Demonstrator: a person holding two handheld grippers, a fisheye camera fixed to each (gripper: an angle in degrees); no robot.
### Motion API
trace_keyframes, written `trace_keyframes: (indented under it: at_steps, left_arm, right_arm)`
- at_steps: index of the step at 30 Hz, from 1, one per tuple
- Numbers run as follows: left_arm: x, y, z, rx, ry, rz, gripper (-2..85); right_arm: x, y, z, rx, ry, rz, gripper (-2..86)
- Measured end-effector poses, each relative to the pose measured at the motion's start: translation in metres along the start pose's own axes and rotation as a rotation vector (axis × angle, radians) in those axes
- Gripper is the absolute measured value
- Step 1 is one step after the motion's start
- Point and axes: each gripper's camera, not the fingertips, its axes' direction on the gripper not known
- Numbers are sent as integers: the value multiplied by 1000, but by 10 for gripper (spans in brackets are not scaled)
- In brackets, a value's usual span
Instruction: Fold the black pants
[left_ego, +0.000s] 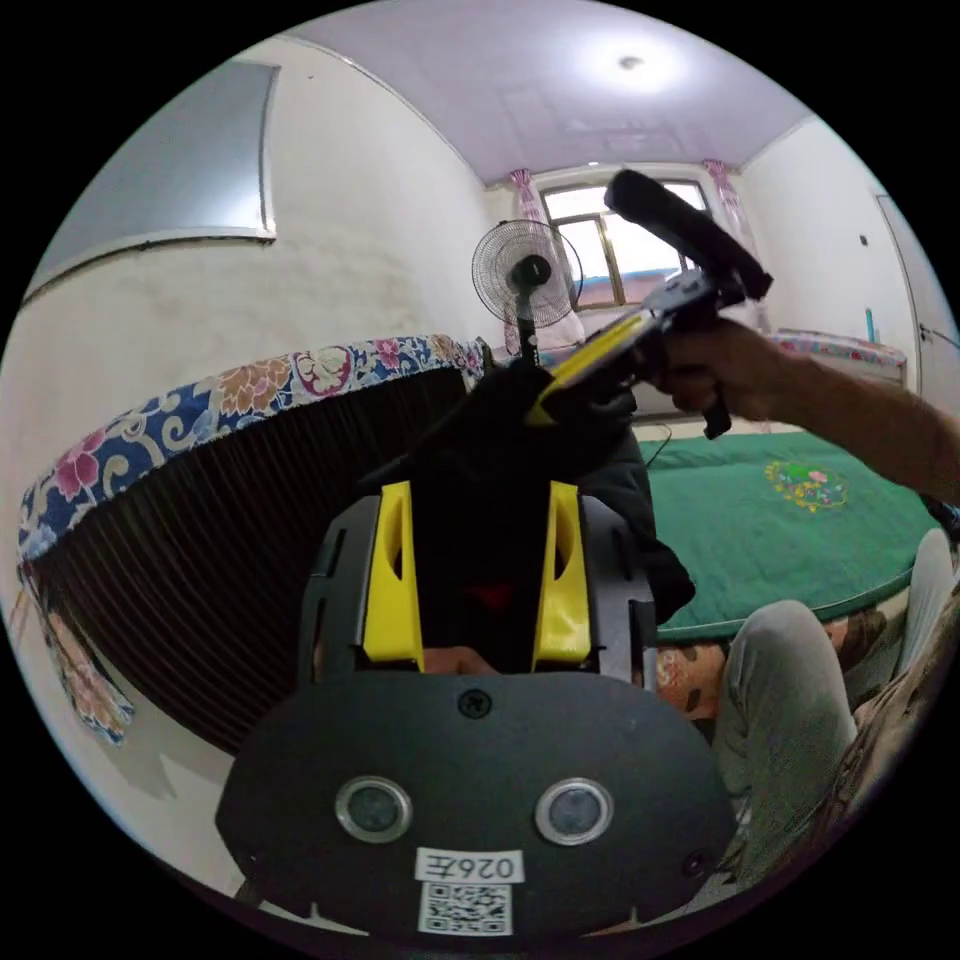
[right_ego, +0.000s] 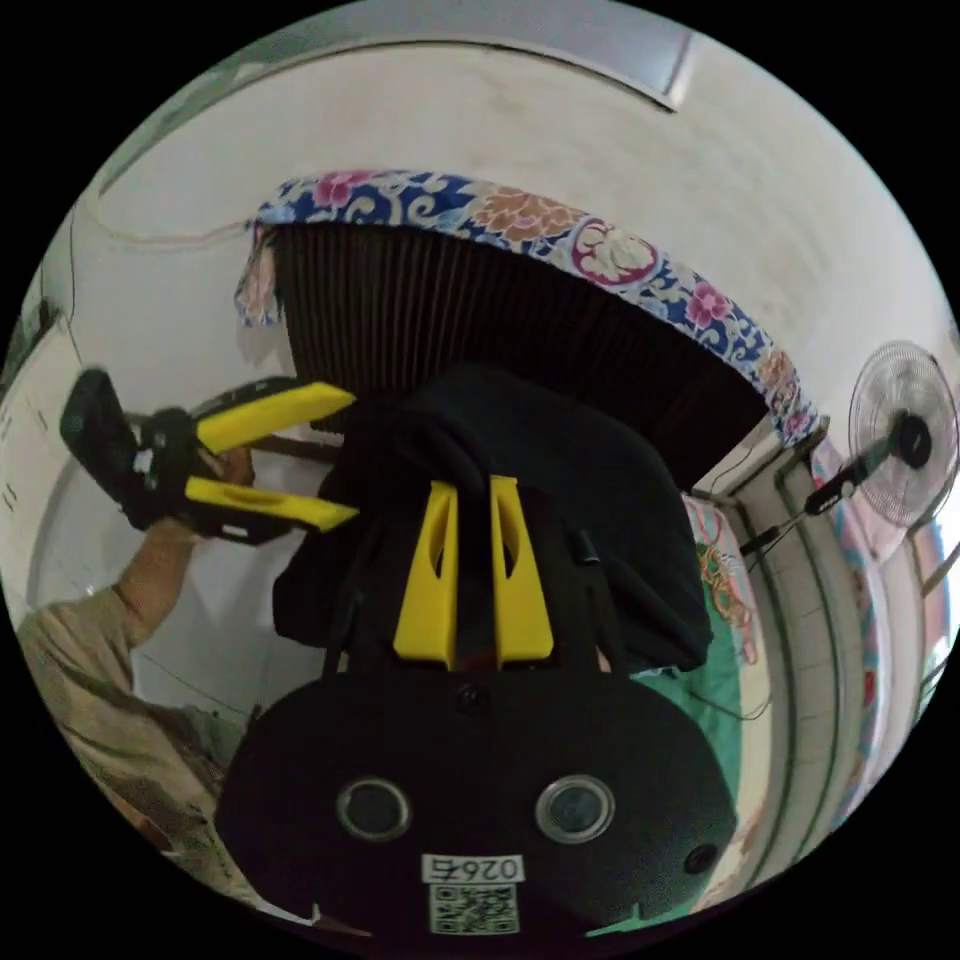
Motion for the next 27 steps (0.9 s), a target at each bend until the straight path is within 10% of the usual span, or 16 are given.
trace_keyframes:
  at_steps: [6,15,21,27]
  left_arm:
    - [14,-58,42,-130,34,20,164]
    - [61,-201,-2,265,176,28,44]
    - [141,-276,8,402,603,70,39]
    - [263,-310,158,114,1115,-77,31]
  right_arm:
    - [82,35,-54,136,-170,285,2]
    - [181,184,-221,546,-176,529,-2]
    - [214,358,-349,681,-67,588,-1]
    - [274,536,-382,535,108,899,-2]
